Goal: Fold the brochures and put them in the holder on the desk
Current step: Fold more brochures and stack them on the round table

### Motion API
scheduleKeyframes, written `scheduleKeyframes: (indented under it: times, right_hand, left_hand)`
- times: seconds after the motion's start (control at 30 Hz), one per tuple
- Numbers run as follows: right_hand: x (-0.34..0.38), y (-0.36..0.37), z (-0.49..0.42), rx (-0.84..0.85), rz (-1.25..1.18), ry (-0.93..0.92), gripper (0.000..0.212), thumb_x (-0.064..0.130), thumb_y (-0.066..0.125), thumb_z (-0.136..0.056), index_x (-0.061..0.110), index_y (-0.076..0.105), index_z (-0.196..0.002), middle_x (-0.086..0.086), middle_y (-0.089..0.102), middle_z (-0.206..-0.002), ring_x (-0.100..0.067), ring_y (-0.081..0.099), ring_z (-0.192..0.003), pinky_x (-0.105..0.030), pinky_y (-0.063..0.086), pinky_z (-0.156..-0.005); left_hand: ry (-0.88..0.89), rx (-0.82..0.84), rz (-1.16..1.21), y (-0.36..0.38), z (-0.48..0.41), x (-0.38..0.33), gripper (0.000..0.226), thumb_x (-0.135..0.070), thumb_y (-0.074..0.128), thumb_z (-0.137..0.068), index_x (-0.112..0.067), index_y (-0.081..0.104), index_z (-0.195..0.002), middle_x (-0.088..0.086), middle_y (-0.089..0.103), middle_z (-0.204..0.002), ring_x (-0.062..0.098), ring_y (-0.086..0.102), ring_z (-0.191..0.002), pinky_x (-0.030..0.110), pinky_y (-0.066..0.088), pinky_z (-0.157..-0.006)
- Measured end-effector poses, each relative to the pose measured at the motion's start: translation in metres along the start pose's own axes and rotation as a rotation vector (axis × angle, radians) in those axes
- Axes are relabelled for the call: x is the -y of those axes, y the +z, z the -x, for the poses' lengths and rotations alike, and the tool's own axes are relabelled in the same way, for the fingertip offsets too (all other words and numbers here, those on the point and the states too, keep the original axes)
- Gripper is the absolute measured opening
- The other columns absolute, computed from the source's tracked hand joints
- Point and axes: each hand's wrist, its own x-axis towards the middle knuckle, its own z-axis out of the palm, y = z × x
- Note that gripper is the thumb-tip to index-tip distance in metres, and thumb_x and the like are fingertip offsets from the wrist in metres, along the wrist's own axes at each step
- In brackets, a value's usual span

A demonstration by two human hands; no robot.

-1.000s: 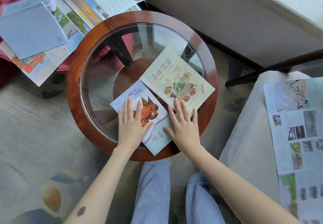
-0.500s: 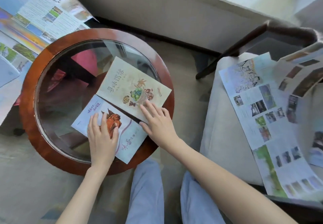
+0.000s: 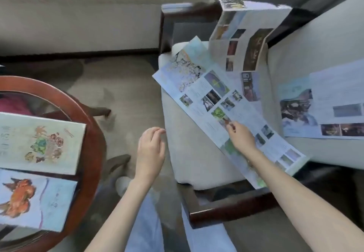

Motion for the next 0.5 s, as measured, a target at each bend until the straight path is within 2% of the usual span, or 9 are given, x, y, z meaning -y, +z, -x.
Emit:
scheduleKeyframes:
  times: [0.07, 0.13, 0.23, 0.27, 0.37, 0.5]
  right_hand:
    - [-0.062, -0.018, -0.011, 0.040, 0.030, 0.087, 0.031, 0.028, 0.034, -0.099, 0.008, 0.056, -0.109, -0.017, 0.061, -0.109, -0.031, 0.056, -0.094, -0.035, 0.043, -0.071]
    - [-0.113, -0.033, -0.021, 0.083, 0.045, 0.167, 0.028, 0.026, 0.035, -0.099, 0.007, 0.053, -0.108, -0.019, 0.059, -0.113, -0.031, 0.055, -0.092, -0.036, 0.044, -0.072]
    - [-0.171, -0.048, -0.034, 0.127, 0.047, 0.262, 0.040, 0.028, 0.035, -0.099, 0.003, 0.045, -0.129, -0.021, 0.048, -0.133, -0.035, 0.049, -0.116, -0.042, 0.043, -0.093]
    - [-0.185, -0.050, -0.038, 0.127, 0.032, 0.278, 0.041, 0.027, 0.037, -0.099, 0.002, 0.045, -0.130, -0.022, 0.049, -0.132, -0.036, 0.049, -0.117, -0.042, 0.042, -0.096]
    - [-0.210, -0.053, -0.048, 0.136, 0.001, 0.258, 0.034, 0.022, 0.044, -0.096, 0.000, 0.054, -0.119, -0.022, 0.058, -0.118, -0.036, 0.054, -0.107, -0.043, 0.046, -0.091]
    - [-0.214, -0.051, -0.056, 0.178, 0.140, 0.226, 0.037, 0.027, 0.046, -0.094, 0.005, 0.049, -0.124, -0.016, 0.055, -0.123, -0.034, 0.052, -0.112, -0.041, 0.044, -0.093]
  left_hand:
    - [-0.102, 0.152, 0.021, 0.041, -0.007, -0.019, 0.031, 0.001, 0.049, -0.087, -0.004, 0.059, -0.116, 0.011, 0.058, -0.116, 0.029, 0.050, -0.113, 0.037, 0.037, -0.099]
    - [-0.256, 0.292, 0.084, 0.081, -0.009, -0.033, 0.030, -0.006, 0.044, -0.091, -0.008, 0.056, -0.118, 0.008, 0.057, -0.119, 0.024, 0.050, -0.112, 0.036, 0.038, -0.096]
    - [-0.495, 0.427, 0.195, 0.133, -0.004, -0.050, 0.025, -0.014, 0.042, -0.094, -0.013, 0.055, -0.115, 0.008, 0.062, -0.114, 0.020, 0.055, -0.097, 0.030, 0.040, -0.078]
    - [-0.529, 0.460, 0.193, 0.149, 0.001, -0.056, 0.023, -0.015, 0.041, -0.095, -0.015, 0.055, -0.114, 0.008, 0.063, -0.112, 0.021, 0.055, -0.094, 0.031, 0.041, -0.076]
    - [-0.522, 0.576, 0.130, 0.188, 0.018, -0.073, 0.020, -0.017, 0.040, -0.095, -0.019, 0.055, -0.109, 0.005, 0.065, -0.106, 0.024, 0.059, -0.094, 0.036, 0.046, -0.079]
    - [-0.487, 0.671, 0.076, 0.214, 0.030, -0.097, 0.017, -0.017, 0.041, -0.095, -0.023, 0.054, -0.104, 0.003, 0.065, -0.104, 0.019, 0.058, -0.094, 0.031, 0.041, -0.073]
